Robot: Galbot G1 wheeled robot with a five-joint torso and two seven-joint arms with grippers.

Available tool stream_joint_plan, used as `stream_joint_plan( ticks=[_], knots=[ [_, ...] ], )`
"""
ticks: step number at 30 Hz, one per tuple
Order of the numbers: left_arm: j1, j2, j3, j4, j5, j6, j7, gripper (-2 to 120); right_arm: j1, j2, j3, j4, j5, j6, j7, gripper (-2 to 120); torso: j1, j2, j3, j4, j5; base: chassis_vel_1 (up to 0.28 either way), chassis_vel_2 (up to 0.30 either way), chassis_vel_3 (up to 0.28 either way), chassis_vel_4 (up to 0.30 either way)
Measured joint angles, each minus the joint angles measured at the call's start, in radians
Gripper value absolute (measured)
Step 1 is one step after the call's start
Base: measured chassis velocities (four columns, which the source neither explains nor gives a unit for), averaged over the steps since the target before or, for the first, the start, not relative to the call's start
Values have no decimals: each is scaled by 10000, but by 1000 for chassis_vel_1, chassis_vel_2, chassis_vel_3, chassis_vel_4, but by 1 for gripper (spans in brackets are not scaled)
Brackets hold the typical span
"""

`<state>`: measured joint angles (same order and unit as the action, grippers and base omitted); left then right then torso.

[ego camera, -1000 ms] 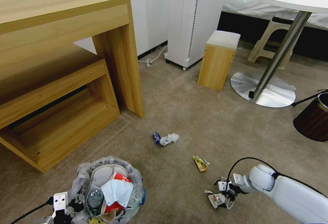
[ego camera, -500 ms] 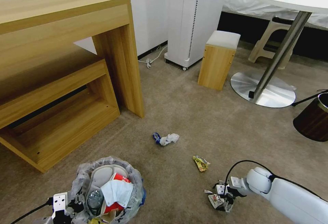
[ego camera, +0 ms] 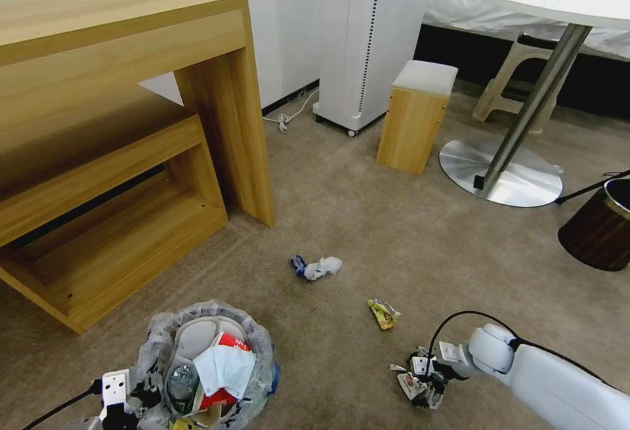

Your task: Pick up the trash bin and place the garbage on the floor into it.

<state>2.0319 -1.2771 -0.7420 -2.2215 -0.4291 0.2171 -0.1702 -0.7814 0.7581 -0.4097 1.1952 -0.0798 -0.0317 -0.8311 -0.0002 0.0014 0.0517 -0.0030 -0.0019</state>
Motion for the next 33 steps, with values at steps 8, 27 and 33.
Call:
stream_joint_plan(
  ticks=[8, 27, 33],
  knots=[
    [-6, -31, 76, -22, 74, 34, -39, 1, 60, -138, -70, 156, 202, -2, -141, 88, 1, -8, 6, 9, 31, 0, 0, 0, 0],
    [180, -174, 77, -389, 223, 139, -125, 1, -70, -1201, -152, 1451, 836, -364, -245, 31, 2, -12, 7, 5, 17, 0, 0, 0, 0],
    [257, -280, 62, -439, 315, 105, -122, 1, -110, -1215, -89, 1497, 882, -375, -224, 8, 2, -11, 6, 4, 17, 0, 0, 0, 0]
  ],
)
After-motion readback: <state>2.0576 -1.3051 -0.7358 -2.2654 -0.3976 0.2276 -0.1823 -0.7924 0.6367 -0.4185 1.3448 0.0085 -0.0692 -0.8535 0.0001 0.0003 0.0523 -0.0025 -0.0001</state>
